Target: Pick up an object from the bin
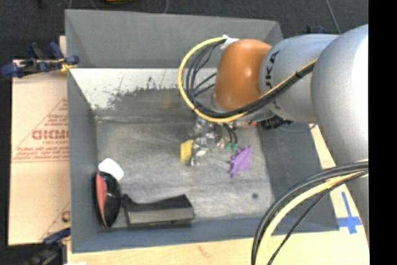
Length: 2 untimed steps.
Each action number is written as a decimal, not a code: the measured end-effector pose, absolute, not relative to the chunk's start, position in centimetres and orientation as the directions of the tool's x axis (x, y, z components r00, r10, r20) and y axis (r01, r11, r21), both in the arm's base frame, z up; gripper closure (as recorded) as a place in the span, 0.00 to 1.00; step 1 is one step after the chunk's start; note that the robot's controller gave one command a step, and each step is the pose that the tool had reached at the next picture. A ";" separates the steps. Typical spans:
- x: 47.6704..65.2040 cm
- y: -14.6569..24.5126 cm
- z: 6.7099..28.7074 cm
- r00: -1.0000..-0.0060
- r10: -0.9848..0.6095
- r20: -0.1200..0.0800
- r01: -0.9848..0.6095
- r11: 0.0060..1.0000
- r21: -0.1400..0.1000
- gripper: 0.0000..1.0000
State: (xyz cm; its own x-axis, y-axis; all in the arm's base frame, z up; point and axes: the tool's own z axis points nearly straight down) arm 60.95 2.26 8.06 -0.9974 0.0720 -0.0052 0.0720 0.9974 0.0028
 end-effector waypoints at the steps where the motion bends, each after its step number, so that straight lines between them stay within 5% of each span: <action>1: 64.7 2.6 17.7 -0.993 -0.122 -0.006 -0.122 0.993 -0.001 1.00; 2: 64.7 2.6 17.7 -0.993 -0.121 -0.005 -0.121 0.993 -0.001 1.00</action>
Offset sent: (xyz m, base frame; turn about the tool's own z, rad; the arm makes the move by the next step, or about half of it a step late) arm 0.0000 0.0000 0.0000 0.0000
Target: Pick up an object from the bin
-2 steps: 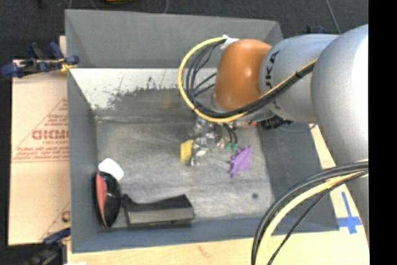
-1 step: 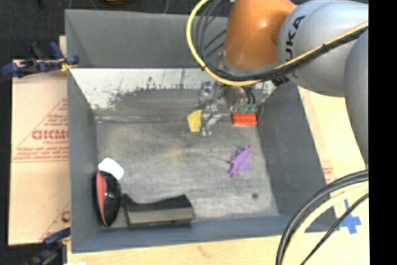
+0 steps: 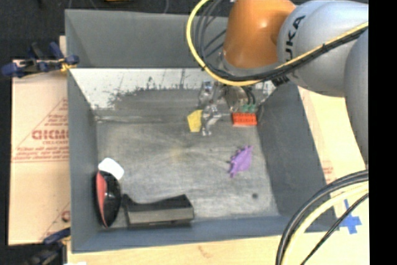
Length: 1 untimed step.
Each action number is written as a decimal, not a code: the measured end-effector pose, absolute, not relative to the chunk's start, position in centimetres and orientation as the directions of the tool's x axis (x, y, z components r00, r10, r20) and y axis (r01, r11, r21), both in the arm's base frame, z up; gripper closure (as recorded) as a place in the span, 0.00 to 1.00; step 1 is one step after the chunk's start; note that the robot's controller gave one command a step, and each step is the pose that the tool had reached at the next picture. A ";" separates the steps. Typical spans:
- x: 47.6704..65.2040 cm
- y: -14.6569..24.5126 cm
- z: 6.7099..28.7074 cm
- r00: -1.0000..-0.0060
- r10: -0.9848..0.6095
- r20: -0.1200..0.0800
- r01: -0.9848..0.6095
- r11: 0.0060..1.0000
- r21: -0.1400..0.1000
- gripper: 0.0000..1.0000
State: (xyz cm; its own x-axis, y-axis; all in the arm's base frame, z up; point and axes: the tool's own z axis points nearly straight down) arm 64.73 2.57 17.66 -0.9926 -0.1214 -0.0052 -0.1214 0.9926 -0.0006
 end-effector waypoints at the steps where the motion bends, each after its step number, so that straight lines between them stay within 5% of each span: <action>1: 64.7 0.7 22.3 -0.992 -0.127 -0.001 -0.127 0.992 0.000 1.00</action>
Offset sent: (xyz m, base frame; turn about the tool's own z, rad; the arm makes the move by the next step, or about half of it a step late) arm -0.0124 0.0127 0.0908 0.0028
